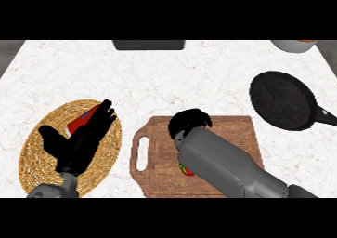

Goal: Pick the tomato from the cutting board and place it in the pan

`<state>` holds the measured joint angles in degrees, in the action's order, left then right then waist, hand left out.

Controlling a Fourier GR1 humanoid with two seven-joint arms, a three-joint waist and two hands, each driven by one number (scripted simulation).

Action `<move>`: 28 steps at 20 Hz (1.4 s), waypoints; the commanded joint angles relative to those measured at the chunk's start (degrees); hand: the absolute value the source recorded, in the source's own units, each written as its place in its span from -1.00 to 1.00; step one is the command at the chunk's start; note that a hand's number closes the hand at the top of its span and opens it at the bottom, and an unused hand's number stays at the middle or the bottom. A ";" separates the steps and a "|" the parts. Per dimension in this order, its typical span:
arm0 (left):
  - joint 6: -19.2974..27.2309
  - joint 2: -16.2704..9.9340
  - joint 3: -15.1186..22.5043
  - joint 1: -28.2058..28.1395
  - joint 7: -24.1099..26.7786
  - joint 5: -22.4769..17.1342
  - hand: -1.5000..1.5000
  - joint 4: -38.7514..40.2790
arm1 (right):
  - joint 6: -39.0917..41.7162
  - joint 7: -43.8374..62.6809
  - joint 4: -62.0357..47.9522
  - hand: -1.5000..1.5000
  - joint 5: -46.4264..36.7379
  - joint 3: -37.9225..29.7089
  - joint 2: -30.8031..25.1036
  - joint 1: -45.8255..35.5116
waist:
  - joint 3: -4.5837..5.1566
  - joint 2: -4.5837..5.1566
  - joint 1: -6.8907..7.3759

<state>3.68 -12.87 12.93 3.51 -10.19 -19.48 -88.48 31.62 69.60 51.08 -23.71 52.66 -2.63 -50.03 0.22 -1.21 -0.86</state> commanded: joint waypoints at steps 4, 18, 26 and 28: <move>0.37 1.95 0.35 1.30 0.21 0.55 0.00 0.83 | 4.29 8.18 0.06 1.00 -6.61 5.13 0.95 2.75 | -0.16 1.00 0.31; 0.32 0.08 -2.62 -1.42 -0.42 -0.52 0.00 -0.24 | -26.31 -22.18 49.07 1.00 -19.44 3.52 -23.11 24.17 | -0.42 0.12 -3.89; 0.67 -0.14 -2.74 -0.26 -0.58 0.60 0.00 -0.54 | -44.40 -21.81 70.65 1.00 -27.06 -3.96 -34.09 36.13 | -0.41 0.60 -3.00; 1.16 1.19 -1.77 -0.75 -2.27 -0.27 0.00 -2.17 | -46.94 -21.92 76.30 1.00 -23.95 -7.72 -34.51 38.34 | -0.41 0.67 -2.31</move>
<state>4.15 -12.56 10.62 2.15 -10.87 -19.52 -89.59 -8.30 48.61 118.23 -49.09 49.70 -33.78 -17.45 -0.16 -0.87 -3.86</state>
